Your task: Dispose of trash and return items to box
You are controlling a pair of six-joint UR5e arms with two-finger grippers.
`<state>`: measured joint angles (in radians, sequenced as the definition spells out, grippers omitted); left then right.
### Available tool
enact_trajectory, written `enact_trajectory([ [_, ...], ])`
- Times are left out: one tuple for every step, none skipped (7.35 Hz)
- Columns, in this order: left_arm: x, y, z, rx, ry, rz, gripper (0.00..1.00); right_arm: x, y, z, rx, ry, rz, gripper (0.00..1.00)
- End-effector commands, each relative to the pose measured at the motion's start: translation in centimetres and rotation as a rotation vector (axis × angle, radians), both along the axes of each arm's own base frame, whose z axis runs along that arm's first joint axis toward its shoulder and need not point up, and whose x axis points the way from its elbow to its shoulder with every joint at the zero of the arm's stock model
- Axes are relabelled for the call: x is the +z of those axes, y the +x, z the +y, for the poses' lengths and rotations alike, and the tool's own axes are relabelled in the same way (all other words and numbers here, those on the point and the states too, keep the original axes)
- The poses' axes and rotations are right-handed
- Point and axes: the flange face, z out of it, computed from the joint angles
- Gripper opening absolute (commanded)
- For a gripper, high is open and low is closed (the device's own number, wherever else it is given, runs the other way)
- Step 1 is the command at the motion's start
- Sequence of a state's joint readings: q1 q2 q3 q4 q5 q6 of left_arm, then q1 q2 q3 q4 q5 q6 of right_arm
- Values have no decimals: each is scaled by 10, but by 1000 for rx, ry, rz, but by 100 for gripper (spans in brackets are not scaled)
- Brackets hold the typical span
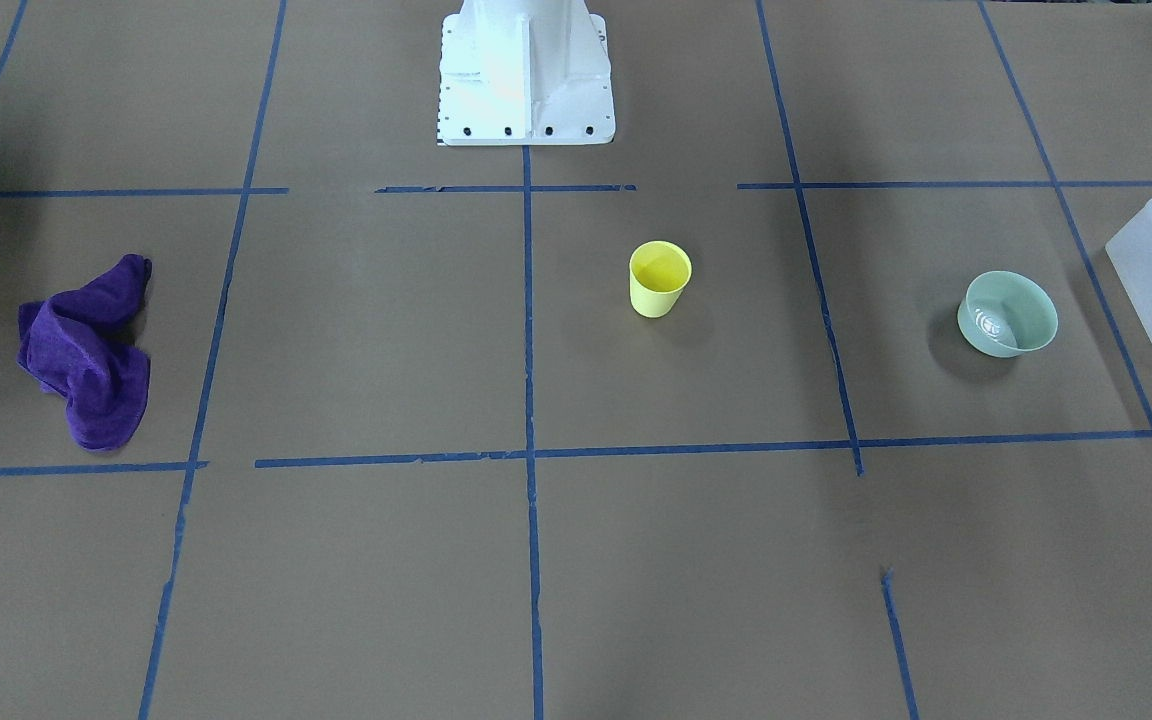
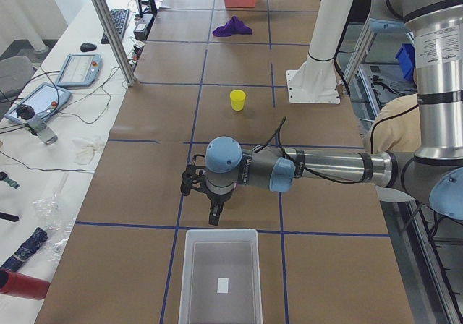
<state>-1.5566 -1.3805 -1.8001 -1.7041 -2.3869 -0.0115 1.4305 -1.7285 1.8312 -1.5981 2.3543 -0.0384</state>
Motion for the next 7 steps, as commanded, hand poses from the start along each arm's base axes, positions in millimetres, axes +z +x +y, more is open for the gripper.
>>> enact_trajectory([
  [-16, 0, 0, 17, 24, -2, 100, 1, 0, 1, -5, 4, 0, 100],
  [-25, 4, 1, 55, 69, -7, 100, 0, 0, 1, -3, 3, -2, 100],
  [-23, 5, 1, 68, 76, -10, 100, -1, 0, 1, -2, 4, -4, 100],
  [-33, 4, 4, 69, 102, -13, 100, -4, 0, 0, 3, 6, -5, 100],
  [-35, 6, 8, 75, 104, -6, 100, -8, -1, 1, 3, 10, -16, 100],
  [-32, 6, 8, 78, 104, -8, 100, -9, -2, 1, 1, 6, -40, 100],
  [-16, 7, 1, 74, 74, 3, 100, -9, -2, 1, 1, 6, -40, 100],
])
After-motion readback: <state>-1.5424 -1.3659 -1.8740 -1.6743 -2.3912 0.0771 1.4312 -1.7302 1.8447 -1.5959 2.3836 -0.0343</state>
